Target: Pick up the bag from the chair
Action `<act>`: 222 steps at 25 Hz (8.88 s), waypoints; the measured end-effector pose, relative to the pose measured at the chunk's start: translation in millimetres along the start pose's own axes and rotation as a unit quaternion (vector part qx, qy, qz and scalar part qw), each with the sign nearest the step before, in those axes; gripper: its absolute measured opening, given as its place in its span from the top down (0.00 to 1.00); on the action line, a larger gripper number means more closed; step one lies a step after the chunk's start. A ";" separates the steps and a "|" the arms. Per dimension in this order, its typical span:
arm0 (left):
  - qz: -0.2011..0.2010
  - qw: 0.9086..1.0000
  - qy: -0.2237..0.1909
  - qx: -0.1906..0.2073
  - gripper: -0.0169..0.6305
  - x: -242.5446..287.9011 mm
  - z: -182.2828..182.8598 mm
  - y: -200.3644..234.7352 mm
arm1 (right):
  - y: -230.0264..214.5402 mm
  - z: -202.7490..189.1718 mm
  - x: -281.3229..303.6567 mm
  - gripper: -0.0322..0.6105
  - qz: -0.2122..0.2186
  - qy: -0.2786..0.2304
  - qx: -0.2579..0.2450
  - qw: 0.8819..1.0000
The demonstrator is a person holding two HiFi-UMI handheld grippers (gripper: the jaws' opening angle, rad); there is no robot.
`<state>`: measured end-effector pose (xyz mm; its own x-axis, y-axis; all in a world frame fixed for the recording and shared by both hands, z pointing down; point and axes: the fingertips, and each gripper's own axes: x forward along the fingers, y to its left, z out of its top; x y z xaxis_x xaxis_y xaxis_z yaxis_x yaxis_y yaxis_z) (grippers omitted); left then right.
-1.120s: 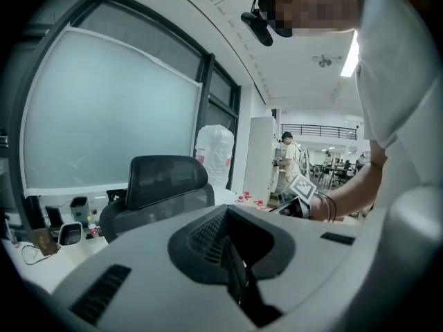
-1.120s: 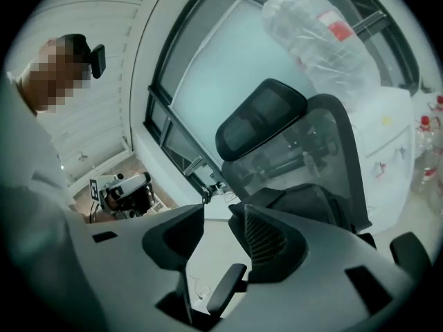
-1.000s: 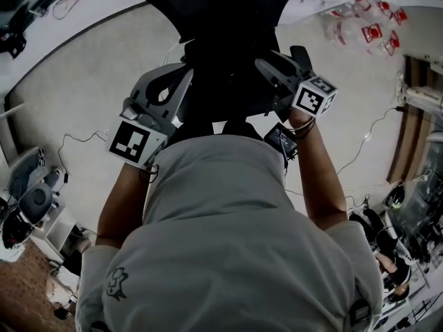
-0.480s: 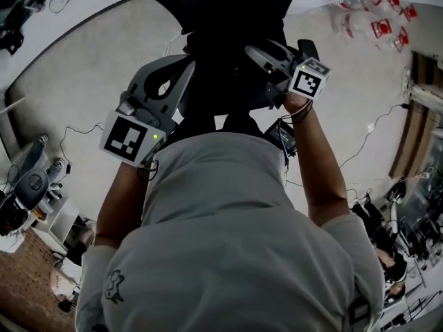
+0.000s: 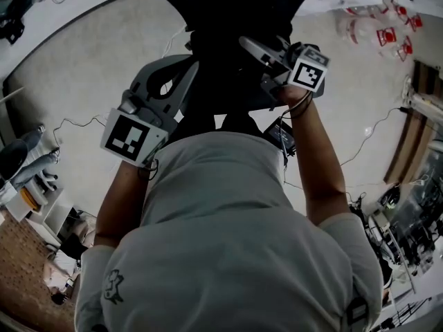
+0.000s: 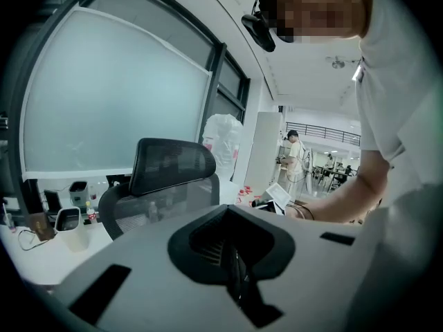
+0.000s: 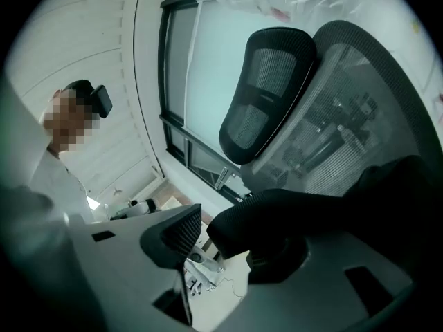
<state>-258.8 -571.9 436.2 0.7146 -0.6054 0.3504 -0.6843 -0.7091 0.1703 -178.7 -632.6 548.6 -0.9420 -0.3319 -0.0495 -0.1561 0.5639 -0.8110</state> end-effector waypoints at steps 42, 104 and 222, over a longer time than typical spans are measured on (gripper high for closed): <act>0.026 0.998 -0.058 0.025 0.95 -70.3 20.2 -43.1 | 148.9 22.7 -24.0 0.89 0.078 -0.079 0.027 0.993; 0.007 0.992 -0.100 0.081 0.95 -262.5 -37.4 -259.9 | 354.5 -146.2 -194.1 0.90 0.020 -0.144 -0.032 0.989; -0.020 0.992 -0.110 0.066 0.95 -384.6 -194.0 -743.6 | 599.4 -487.1 -554.3 0.90 0.001 -0.116 -0.006 0.993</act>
<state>-53.0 258.3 353.4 0.7650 -0.6299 0.1343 -0.6403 -0.7662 0.0539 105.3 257.7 373.9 -0.8493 -0.4945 -0.1849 -0.1585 0.5729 -0.8042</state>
